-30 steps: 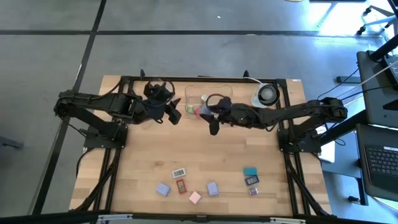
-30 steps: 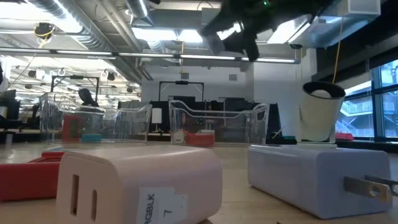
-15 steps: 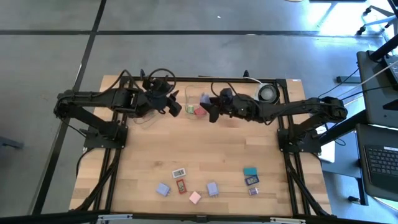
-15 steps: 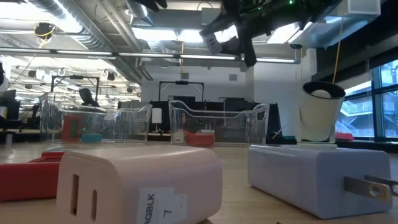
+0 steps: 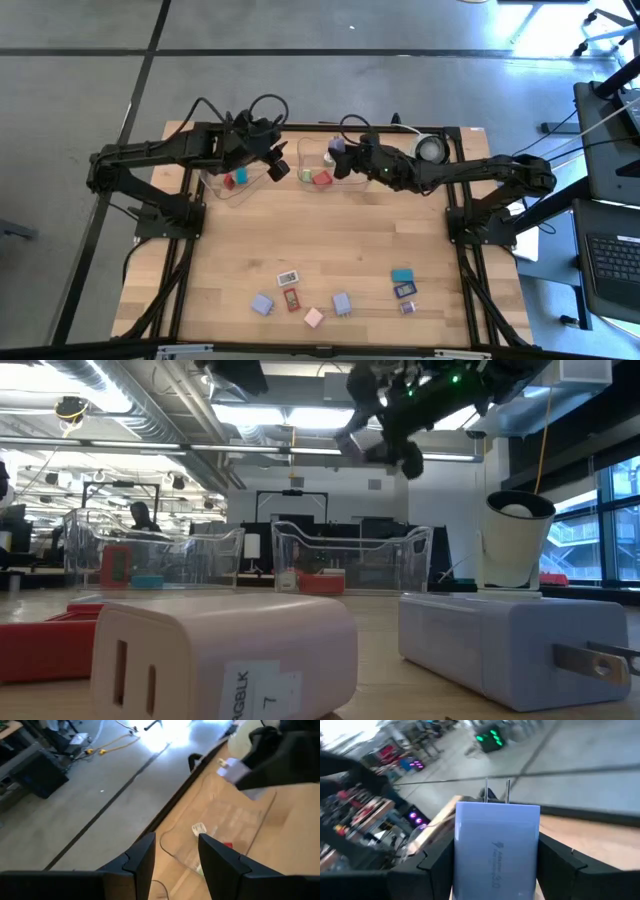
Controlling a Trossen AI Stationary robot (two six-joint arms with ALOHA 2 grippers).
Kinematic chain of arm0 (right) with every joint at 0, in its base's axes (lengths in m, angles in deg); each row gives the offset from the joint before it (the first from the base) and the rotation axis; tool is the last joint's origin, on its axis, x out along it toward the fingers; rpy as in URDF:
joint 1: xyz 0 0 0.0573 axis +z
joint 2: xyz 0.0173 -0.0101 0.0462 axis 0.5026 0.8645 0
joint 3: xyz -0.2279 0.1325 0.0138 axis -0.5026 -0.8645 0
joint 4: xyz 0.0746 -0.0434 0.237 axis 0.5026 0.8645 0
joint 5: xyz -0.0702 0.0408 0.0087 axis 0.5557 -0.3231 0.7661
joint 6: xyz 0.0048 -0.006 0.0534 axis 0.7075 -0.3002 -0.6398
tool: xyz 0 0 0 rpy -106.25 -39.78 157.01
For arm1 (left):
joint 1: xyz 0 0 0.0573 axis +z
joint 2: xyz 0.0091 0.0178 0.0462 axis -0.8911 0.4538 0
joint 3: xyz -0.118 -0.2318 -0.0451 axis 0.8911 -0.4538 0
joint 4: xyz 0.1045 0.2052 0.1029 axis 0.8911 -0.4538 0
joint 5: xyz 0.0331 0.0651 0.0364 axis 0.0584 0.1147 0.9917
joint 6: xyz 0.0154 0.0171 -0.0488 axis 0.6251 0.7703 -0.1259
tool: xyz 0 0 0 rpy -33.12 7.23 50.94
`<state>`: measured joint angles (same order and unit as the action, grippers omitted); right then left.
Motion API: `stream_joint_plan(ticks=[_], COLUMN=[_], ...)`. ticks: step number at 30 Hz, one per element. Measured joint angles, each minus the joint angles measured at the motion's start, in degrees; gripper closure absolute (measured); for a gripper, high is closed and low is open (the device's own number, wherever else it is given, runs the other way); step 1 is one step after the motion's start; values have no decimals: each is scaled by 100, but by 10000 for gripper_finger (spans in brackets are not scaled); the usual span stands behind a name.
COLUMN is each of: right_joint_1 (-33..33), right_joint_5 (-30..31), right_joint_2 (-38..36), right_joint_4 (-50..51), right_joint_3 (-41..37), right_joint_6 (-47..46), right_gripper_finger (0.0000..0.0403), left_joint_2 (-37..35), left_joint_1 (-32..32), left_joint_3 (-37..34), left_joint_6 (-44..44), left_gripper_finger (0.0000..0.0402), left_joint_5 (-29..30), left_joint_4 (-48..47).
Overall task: Pick & Place Office items
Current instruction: Put the top right blue charger adapter into the right transparent bin
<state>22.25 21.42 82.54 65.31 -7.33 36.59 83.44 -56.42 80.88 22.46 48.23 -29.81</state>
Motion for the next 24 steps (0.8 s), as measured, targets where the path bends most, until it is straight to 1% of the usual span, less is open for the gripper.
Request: stream_joint_plan(ticks=[4, 7, 9, 11, 15, 19, 24], right_joint_1=[-175, -264, -324, -377, -512, -743, -926], right_joint_5=[26, -8, -183, -313, -515, -789, -1150], right_joint_2=[195, 315, 366, 372, 372, 381, 450], right_joint_4=[665, 1079, 1182, 1246, 1332, 1608, 1549], right_joint_3=[-2, -3, -4, -4, -4, -4, 85], right_joint_6=[-870, -1287, -1427, -1429, -1080, -822, -407], right_gripper_finger=[181, 181, 181, 181, 181, 181, 181], left_joint_2=[0, 4, 4, 4, 4, 4, 4], left_joint_1=[215, 331, 400, 461, 615, 731, 830], left_joint_3=[-3, -34, -35, -35, -35, -35, -35], left_joint_6=[263, 382, 394, 395, 364, 107, -58], left_gripper_finger=[256, 256, 256, 256, 256, 256, 256], left_joint_5=[-428, -641, -756, -773, -758, -744, -744], left_joint_4=[-40, -45, -46, -39, -23, -23, -1])
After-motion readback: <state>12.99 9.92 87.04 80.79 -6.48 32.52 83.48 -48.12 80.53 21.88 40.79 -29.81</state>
